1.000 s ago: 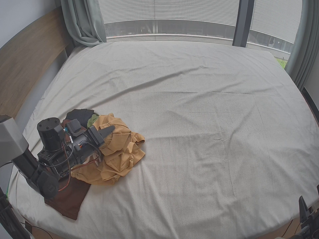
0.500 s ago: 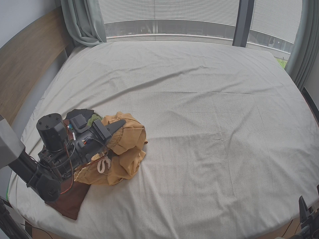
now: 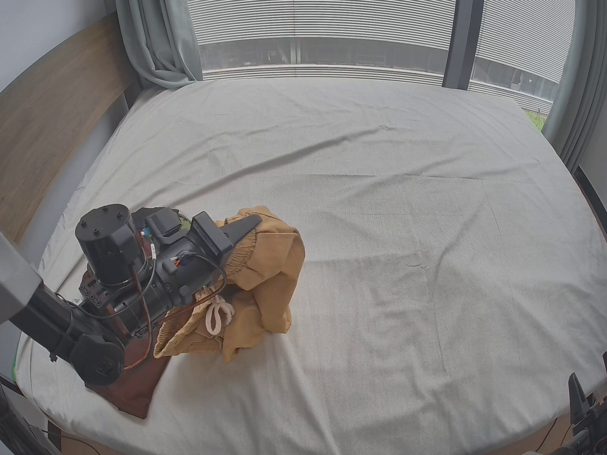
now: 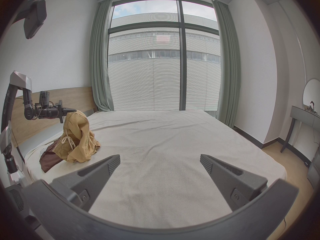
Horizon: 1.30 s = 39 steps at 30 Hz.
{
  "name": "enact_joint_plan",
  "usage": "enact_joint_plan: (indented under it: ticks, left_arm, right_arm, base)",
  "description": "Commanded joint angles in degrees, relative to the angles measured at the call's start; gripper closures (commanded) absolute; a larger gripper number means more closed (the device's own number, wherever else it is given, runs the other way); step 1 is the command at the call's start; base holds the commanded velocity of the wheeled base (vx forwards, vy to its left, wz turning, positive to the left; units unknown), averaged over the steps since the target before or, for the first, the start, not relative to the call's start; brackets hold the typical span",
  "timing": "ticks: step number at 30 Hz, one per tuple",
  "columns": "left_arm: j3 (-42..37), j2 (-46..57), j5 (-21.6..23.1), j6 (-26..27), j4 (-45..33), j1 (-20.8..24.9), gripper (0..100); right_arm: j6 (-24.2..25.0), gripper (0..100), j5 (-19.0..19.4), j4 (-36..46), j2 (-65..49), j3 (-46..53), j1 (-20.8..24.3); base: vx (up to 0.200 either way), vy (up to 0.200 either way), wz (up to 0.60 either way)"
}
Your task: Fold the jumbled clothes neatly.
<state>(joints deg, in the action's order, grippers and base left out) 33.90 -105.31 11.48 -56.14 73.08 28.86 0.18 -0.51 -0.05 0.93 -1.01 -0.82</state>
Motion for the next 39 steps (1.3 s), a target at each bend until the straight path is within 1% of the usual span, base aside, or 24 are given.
enact_joint_plan:
  ticks: [1, 4, 9, 13, 16, 22, 24, 27, 31, 36, 39]
  left_arm:
    - [2.57, 2.39, -0.5, -1.96, -2.42, 3.49, 100]
    - [4.68, 3.89, -0.67, -4.77, -4.88, 4.98, 100]
    - [7.05, 5.03, -0.85, -5.65, -8.04, 6.13, 100]
    - [8.64, 5.12, -3.57, -7.67, -8.83, 8.41, 100]
    - [9.78, 5.21, -3.84, -9.96, -9.45, 10.26, 100]
    - [12.5, 4.86, -3.75, -10.66, -11.65, 12.81, 100]
    - [14.97, 4.5, -3.75, -12.33, -12.97, 14.65, 100]
    - [16.46, 3.89, -3.84, -14.0, -14.2, 16.06, 100]
    - [17.51, 2.83, -3.57, -14.17, -15.69, 16.76, 100]
    - [18.57, 0.9, -2.34, -14.26, -16.13, 18.43, 100]
    - [18.66, 0.9, -0.5, -14.35, -16.13, 19.57, 100]
  right_arm:
    - [-0.01, 0, -0.02, -0.04, -0.93, 0.92, 0.03]
    - [-0.01, 0, -0.02, -0.04, -0.93, 0.92, 0.03]
    - [-0.01, 0, -0.02, -0.04, -0.93, 0.92, 0.03]
    - [-0.01, 0, -0.02, -0.04, -0.93, 0.92, 0.03]
    - [-0.01, 0, -0.02, -0.04, -0.93, 0.92, 0.03]
    - [-0.01, 0, -0.02, -0.04, -0.93, 0.92, 0.03]
    - [-0.01, 0, -0.02, -0.04, -0.93, 0.92, 0.03]
    - [-0.01, 0, -0.02, -0.04, -0.93, 0.92, 0.03]
    - [-0.01, 0, -0.02, -0.04, -0.93, 0.92, 0.03]
    - [-0.01, 0, -0.02, -0.04, -0.93, 0.92, 0.03]
    - [-0.01, 0, -0.02, -0.04, -0.93, 0.92, 0.03]
  base:
    - [0.0, 0.0, 0.0]
    - [0.0, 0.0, 0.0]
    - [0.0, 0.0, 0.0]
    - [0.0, 0.0, 0.0]
    - [0.0, 0.0, 0.0]
    - [0.0, 0.0, 0.0]
    - [0.0, 0.0, 0.0]
    - [0.0, 0.0, 0.0]
    - [0.0, 0.0, 0.0]
    - [0.0, 0.0, 0.0]
    - [0.0, 0.0, 0.0]
